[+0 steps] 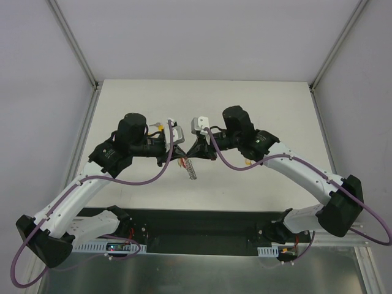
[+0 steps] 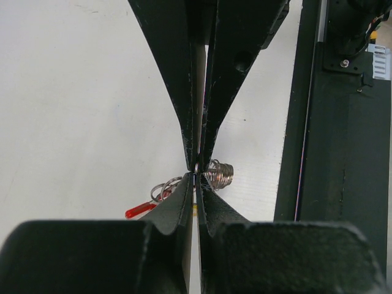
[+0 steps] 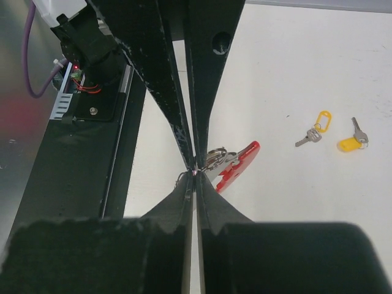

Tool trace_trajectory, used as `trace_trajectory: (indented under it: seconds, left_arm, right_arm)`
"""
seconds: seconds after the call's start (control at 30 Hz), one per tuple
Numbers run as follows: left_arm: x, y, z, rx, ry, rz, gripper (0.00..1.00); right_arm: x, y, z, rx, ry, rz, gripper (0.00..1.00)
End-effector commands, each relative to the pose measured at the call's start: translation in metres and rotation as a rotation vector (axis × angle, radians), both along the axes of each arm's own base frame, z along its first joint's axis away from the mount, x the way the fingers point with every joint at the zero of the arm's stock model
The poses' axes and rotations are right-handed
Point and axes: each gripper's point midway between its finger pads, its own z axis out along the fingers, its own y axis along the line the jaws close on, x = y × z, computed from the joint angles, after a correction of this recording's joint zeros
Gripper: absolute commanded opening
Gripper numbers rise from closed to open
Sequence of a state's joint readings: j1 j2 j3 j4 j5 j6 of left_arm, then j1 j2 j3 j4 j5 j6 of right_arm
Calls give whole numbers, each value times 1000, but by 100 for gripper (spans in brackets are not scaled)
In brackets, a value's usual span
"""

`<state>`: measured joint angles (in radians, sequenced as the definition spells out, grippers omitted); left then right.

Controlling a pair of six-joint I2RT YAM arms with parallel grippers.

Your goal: Put the keys on the keyring

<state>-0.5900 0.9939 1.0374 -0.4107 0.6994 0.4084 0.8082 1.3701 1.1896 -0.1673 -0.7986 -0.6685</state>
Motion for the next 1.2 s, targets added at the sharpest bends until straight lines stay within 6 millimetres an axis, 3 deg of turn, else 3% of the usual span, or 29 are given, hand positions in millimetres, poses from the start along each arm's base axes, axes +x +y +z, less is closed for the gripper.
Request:
trace_trajectory:
  seconds: [0.0, 0.07, 0.13, 0.17, 0.23, 0.37, 0.6, 1.17]
  left_arm:
    - [-6, -2, 18, -38, -52, -35, 1]
    - [-4, 0, 23, -39, -68, -11, 9]
    - [-3, 3, 29, -55, -93, 10, 24]
    - [0, 5, 31, -60, -113, 37, 27]
    - [3, 8, 38, -98, -157, 69, 32]
    - [7, 14, 55, -186, -233, 133, 38]
    - [16, 18, 68, -320, -268, 212, 37]
    - [2, 2, 74, -447, -149, 75, 29]
  right_arm:
    - [-5, 4, 28, 62, -51, 43, 1]
    - [-3, 1, 30, 68, -41, 24, 1]
    - [1, -2, 41, 110, -50, 6, 1]
    - [0, -4, 37, 116, -5, -10, 1]
    - [6, -9, 57, 203, -27, -26, 1]
    - [8, -17, 70, 269, -29, -50, 1]
    - [6, -20, 91, 383, -30, -60, 1]
    - [2, -17, 98, 472, 57, -12, 1]
